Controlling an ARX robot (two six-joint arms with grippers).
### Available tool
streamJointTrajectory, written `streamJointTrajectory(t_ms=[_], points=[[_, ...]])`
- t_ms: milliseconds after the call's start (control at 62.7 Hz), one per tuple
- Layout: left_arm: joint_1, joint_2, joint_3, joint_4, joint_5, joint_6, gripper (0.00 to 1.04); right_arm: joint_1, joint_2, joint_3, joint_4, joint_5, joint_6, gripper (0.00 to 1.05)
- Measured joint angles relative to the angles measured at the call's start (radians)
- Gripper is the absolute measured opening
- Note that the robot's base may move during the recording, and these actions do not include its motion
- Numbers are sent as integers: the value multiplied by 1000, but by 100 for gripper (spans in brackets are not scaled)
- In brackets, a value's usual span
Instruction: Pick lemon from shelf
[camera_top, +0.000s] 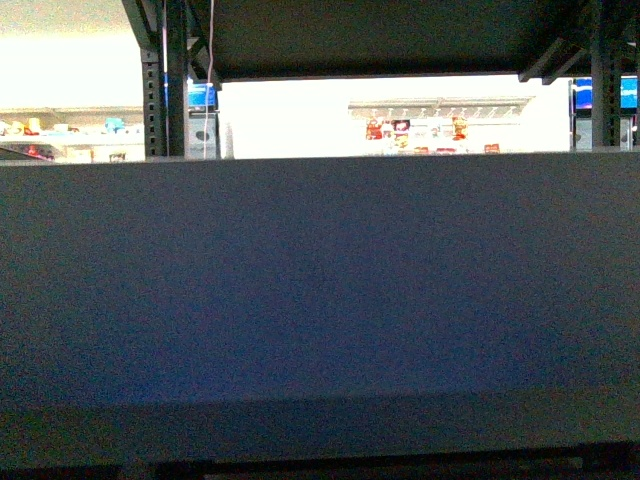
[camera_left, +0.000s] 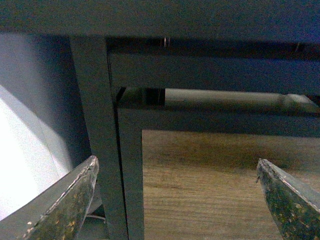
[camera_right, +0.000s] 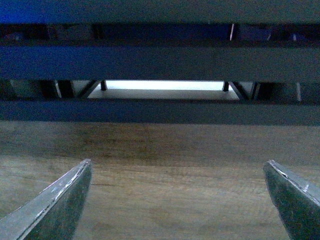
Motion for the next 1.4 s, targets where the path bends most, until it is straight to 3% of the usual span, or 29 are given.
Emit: streamJointTrajectory(t_ms=[1403], points=[[0, 0, 0, 0, 0, 0, 97, 0, -1, 0, 0, 0, 0, 102]])
